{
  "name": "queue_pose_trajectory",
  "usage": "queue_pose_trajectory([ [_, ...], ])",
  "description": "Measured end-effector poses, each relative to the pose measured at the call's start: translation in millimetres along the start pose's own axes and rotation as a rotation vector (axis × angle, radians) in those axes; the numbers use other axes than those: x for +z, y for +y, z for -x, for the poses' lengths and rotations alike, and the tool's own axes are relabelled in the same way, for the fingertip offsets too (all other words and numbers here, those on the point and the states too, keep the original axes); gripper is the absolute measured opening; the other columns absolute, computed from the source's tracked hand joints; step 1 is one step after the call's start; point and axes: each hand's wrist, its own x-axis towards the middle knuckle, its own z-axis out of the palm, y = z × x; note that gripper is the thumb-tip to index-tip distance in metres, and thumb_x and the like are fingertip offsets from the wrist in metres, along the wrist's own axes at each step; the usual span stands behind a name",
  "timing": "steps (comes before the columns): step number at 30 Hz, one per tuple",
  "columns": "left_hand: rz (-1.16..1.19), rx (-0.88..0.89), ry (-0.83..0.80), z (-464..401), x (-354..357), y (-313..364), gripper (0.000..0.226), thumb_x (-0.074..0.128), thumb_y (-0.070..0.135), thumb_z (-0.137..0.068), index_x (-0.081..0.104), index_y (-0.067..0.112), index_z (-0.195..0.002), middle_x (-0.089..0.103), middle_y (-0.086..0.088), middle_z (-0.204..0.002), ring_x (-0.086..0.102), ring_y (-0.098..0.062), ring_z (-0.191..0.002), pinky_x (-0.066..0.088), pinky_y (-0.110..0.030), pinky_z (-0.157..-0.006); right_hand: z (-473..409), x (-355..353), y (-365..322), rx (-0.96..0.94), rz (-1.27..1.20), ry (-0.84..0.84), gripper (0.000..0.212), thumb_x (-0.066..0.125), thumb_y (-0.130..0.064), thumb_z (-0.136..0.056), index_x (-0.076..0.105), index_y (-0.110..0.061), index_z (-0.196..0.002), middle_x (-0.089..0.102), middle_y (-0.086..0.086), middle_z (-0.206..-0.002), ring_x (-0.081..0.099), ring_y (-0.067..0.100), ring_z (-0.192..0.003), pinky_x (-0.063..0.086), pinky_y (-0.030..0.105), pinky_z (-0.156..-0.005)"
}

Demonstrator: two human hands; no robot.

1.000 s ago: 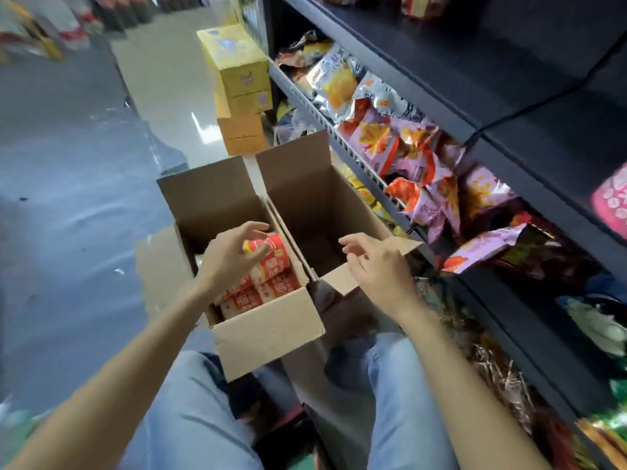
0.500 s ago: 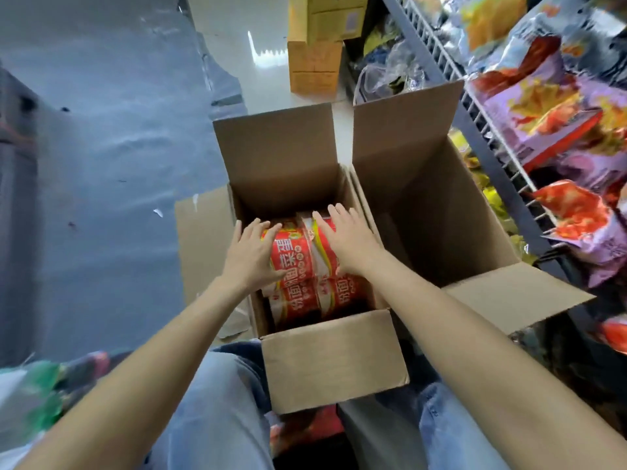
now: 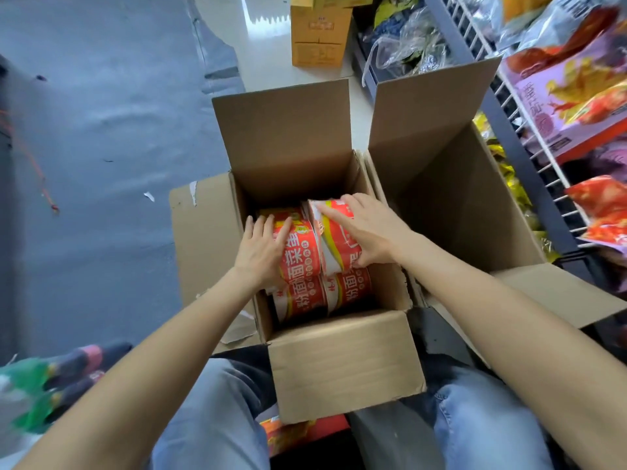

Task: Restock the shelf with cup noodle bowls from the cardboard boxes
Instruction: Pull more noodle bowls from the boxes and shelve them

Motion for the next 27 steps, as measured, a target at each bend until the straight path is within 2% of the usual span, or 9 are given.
queue_pose_trajectory([
  [4,-0.082,-0.058,-0.011,3,-5,4,0.135,0.071,0.073,-0.061,-0.011,0.019,-0.152,0.006,-0.027,-0.157,0.003,-0.044,-0.146,-0.001,-0.054,-0.118,36,-27,-2,0.009,0.026,0.249,0.118,0.079,-0.057,-0.06,0.011,-0.02,-0.15,0.036,0.018,-0.144,0.036,0.034,-0.133,0.028,0.048,-0.111],
  [8,-0.062,-0.159,0.027,16,-6,-4,0.139,0.065,0.08,-0.06,-0.012,0.009,-0.151,0.018,-0.027,-0.155,0.008,-0.039,-0.147,-0.004,-0.054,-0.117,72,-40,-13,0.166,-0.268,0.417,0.119,0.08,-0.058,-0.059,0.013,-0.019,-0.149,0.035,0.013,-0.145,0.032,0.029,-0.136,0.033,0.051,-0.11],
  [11,0.094,-0.083,0.121,24,1,2,0.121,0.063,0.068,-0.073,-0.002,0.002,-0.151,0.043,-0.014,-0.147,0.025,-0.029,-0.143,-0.01,-0.045,-0.117,94,-36,-26,0.417,-0.706,0.575,0.124,0.087,-0.053,-0.053,0.016,-0.023,-0.15,0.03,0.001,-0.15,0.028,0.017,-0.138,0.032,0.039,-0.109],
  [13,0.272,-0.087,0.211,26,9,11,0.109,0.063,0.059,-0.079,0.004,0.003,-0.152,0.049,-0.009,-0.143,0.036,-0.024,-0.138,-0.009,-0.038,-0.118,102,-28,-33,0.567,-0.955,0.653,0.128,0.09,-0.049,-0.047,0.016,-0.028,-0.15,0.03,-0.005,-0.15,0.029,0.011,-0.138,0.035,0.037,-0.109],
  [15,0.449,-0.192,0.306,25,13,18,0.101,0.061,0.056,-0.083,0.011,0.001,-0.151,0.055,-0.009,-0.137,0.047,-0.022,-0.131,-0.003,-0.034,-0.119,106,-21,-36,0.642,-1.089,0.68,0.129,0.088,-0.051,-0.045,0.015,-0.031,-0.149,0.031,-0.006,-0.15,0.032,0.009,-0.137,0.038,0.039,-0.109],
  [18,0.522,-0.263,0.389,19,15,25,0.076,0.059,0.047,-0.089,0.034,0.001,-0.145,0.058,-0.011,-0.133,0.051,-0.022,-0.126,0.006,-0.033,-0.119,109,-16,-37,0.647,-1.159,0.69,0.128,0.085,-0.054,-0.045,0.015,-0.031,-0.149,0.033,-0.008,-0.148,0.035,0.007,-0.135,0.039,0.037,-0.107],
  [22,0.695,-0.178,0.471,23,17,46,0.055,0.054,0.041,-0.092,0.051,0.01,-0.137,0.054,-0.009,-0.139,0.043,-0.029,-0.134,0.032,-0.047,-0.111,108,-13,-38,0.643,-1.202,0.68,0.127,0.086,-0.052,-0.046,0.014,-0.032,-0.149,0.034,-0.009,-0.148,0.036,0.006,-0.134,0.04,0.037,-0.107],
  [24,0.631,-0.061,0.45,24,18,65,0.05,0.039,0.048,-0.093,0.055,0.026,-0.135,0.046,0.001,-0.147,0.034,-0.028,-0.14,0.024,-0.064,-0.109,108,-12,-36,0.65,-1.203,0.684,0.126,0.086,-0.052,-0.047,0.014,-0.033,-0.149,0.034,-0.009,-0.148,0.035,0.007,-0.135,0.04,0.039,-0.107],
  [27,0.741,-0.078,0.437,14,15,83,0.037,0.052,0.029,-0.095,0.056,0.038,-0.131,0.034,0.008,-0.154,0.019,-0.021,-0.146,0.009,-0.07,-0.108,111,-12,-31,0.66,-1.235,0.696,0.127,0.086,-0.056,-0.047,0.014,-0.032,-0.149,0.033,-0.007,-0.149,0.035,0.009,-0.135,0.04,0.04,-0.107],
])
